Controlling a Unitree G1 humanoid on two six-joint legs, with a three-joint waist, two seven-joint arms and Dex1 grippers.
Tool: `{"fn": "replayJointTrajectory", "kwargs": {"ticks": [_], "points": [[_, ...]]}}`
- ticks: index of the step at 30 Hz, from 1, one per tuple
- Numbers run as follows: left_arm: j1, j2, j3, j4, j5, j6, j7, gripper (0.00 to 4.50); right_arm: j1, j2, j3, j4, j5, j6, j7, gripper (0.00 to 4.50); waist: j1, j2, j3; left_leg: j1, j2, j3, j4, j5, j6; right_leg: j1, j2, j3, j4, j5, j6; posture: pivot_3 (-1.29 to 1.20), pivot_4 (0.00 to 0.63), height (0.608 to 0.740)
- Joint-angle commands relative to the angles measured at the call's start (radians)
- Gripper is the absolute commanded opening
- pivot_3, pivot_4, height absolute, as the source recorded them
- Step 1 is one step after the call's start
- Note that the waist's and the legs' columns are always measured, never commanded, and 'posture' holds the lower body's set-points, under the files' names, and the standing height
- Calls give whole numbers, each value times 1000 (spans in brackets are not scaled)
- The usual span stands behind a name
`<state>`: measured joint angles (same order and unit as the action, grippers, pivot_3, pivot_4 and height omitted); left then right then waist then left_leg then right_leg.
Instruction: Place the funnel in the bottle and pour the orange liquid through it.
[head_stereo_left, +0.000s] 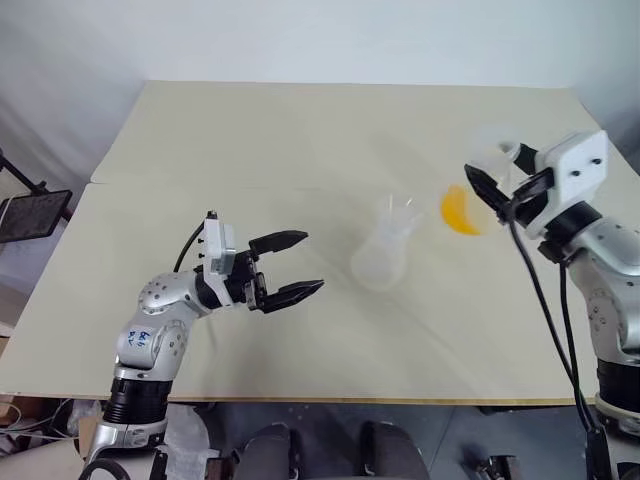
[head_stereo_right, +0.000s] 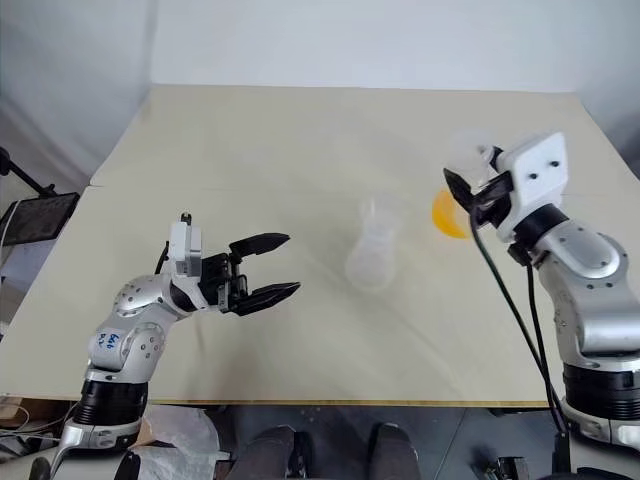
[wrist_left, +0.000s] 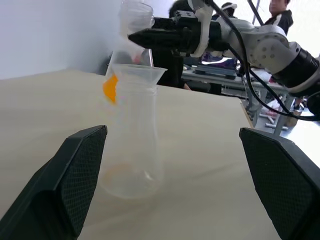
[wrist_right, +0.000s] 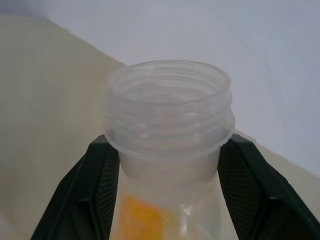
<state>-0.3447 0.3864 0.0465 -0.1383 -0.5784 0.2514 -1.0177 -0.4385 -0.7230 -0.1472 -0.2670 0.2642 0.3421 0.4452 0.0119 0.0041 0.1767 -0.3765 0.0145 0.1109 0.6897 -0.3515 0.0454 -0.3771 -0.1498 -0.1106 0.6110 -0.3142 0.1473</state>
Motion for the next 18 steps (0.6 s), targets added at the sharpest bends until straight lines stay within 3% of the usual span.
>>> {"fn": "replayJointTrajectory", "kwargs": {"ticks": [1,9,18], "points": [[-5,-13,-7,-9,9,-28,14,4500,-19,-16,22,-37,-131,-137,-25,2440,1,0,0,0,0,0,0,0,0,0,0,0,0,0,0,0,150,740],[-3,-25,-19,-4,28,-49,36,4500,-17,-10,117,1,-383,-347,-60,2440,-9,0,0,0,1,0,0,0,0,0,1,-2,-1,0,0,0,150,740],[-3,-36,-32,-12,31,-48,51,4500,-17,-18,203,-16,-589,-435,-86,2440,-14,0,0,0,1,0,0,0,0,0,1,-2,0,0,0,0,150,740]]}}
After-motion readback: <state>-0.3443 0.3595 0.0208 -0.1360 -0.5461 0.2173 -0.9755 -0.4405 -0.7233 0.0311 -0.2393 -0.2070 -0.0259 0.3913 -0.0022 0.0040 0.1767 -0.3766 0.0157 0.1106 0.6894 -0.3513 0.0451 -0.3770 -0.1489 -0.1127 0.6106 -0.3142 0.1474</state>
